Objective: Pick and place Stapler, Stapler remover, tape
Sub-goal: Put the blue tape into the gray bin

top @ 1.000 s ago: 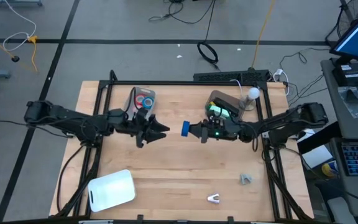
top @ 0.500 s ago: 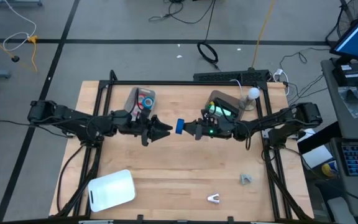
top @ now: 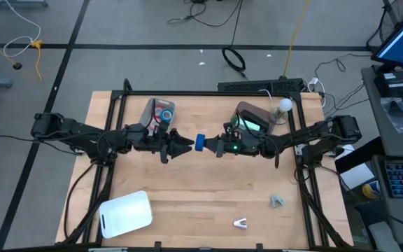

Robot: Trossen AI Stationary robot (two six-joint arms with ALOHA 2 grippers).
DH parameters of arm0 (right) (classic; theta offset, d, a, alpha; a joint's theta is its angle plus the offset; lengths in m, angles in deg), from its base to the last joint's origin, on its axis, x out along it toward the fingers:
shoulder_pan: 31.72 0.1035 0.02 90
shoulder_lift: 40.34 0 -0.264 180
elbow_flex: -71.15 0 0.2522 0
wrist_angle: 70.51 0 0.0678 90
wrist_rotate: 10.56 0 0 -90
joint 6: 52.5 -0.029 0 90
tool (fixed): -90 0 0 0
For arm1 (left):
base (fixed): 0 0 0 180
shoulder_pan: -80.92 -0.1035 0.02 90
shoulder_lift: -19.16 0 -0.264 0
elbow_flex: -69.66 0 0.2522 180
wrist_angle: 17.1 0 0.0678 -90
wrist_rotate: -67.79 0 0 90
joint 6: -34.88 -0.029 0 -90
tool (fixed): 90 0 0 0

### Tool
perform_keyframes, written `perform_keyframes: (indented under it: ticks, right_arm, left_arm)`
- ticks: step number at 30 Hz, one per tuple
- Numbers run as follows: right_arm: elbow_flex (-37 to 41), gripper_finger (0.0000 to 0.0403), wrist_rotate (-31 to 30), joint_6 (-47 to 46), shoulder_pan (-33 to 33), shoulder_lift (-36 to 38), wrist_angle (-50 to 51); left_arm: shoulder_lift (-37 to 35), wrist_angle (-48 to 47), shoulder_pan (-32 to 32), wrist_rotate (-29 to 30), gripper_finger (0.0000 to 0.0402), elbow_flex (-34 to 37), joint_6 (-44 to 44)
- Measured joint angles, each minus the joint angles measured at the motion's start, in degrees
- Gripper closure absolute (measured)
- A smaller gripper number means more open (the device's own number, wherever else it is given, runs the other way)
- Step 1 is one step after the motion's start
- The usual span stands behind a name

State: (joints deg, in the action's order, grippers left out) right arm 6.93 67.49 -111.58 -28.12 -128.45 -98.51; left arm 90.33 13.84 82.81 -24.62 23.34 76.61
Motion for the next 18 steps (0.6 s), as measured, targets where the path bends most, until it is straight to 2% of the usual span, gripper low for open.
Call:
perform_keyframes:
  ticks: [12, 18]
  right_arm:
    - [-1.16, 0.0371, 0.22, -1.42, -0.17, 0.00, 0.44]
    - [-2.20, 0.0371, 1.60, -1.32, -0.19, -0.07, 4.38]
  left_arm:
    - [-0.01, 0.16, 0.12, 2.75, 0.0176, 0.00, 0.39]
    - [-0.04, -0.07, 0.64, 1.48, 0.0176, -2.00, 0.02]
